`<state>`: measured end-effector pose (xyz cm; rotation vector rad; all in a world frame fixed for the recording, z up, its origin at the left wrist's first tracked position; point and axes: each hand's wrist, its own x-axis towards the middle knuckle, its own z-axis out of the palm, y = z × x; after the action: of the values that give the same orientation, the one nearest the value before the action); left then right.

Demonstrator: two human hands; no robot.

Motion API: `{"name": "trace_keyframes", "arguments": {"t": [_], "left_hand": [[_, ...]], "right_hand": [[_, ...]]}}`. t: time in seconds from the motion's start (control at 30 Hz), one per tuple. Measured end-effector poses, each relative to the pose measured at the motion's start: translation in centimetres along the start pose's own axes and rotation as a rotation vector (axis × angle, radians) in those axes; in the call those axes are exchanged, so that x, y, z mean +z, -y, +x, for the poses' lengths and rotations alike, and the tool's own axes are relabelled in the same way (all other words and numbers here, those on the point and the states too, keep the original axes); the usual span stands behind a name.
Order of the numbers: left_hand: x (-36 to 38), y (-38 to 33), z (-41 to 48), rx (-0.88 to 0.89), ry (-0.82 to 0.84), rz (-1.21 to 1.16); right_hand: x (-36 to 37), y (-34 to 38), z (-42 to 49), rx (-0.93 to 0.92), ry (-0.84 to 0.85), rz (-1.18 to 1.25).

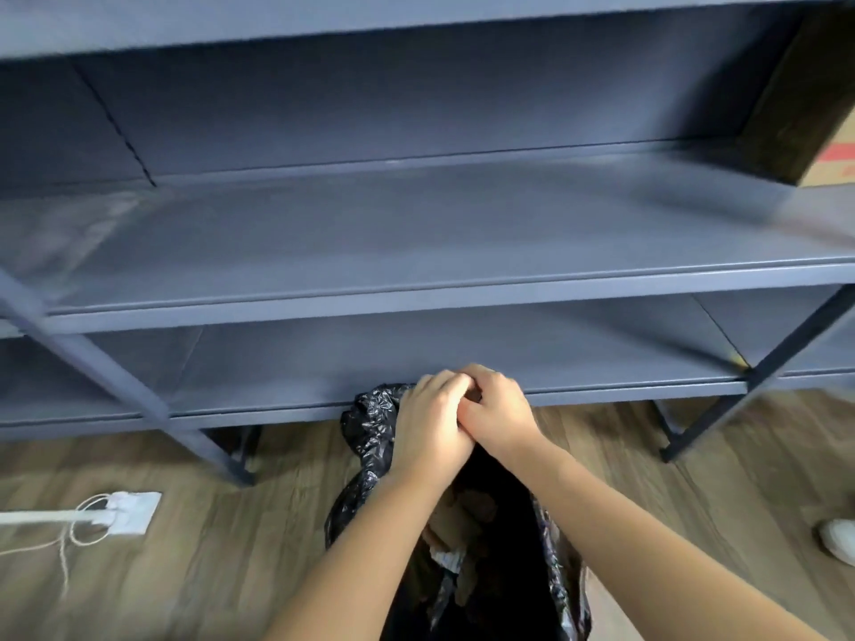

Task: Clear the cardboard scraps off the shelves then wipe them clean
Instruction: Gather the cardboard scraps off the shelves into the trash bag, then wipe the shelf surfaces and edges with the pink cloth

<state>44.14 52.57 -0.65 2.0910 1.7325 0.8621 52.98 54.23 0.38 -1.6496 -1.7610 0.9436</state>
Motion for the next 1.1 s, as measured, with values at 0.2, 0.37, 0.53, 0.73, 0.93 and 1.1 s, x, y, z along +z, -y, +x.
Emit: {"name": "trace_keyframes", "arguments": {"t": [0.2, 0.37, 0.53, 0.73, 0.93, 1.1], "left_hand": [[-7.6, -5.9, 2.8, 0.027, -0.143, -0.031], [-12.9, -8.6, 7.1, 0.115, -0.235, -0.054], [-16.8, -11.7, 11.0, 0.165, -0.305, -0.053], [-18.8, -17.3, 16.3, 0.233, -0.326, -0.042], [-17.0, -22.5, 21.0, 0.197, -0.347, 0.037], [-14.0, -26.9, 25.7, 0.079, -0.291, 0.083]], "right_hand": [[-6.3, 8.1, -0.2, -0.080, 0.011, 0.024], [-10.5, 14.1, 1.9, -0.160, -0.052, 0.021], [-14.6, 18.7, 3.4, -0.236, -0.097, 0.082], [-21.5, 20.8, 6.2, -0.315, -0.155, 0.089], [-28.5, 19.5, 9.8, -0.409, -0.117, 0.027], [-34.9, 16.6, 13.3, -0.448, -0.040, -0.036]]}}
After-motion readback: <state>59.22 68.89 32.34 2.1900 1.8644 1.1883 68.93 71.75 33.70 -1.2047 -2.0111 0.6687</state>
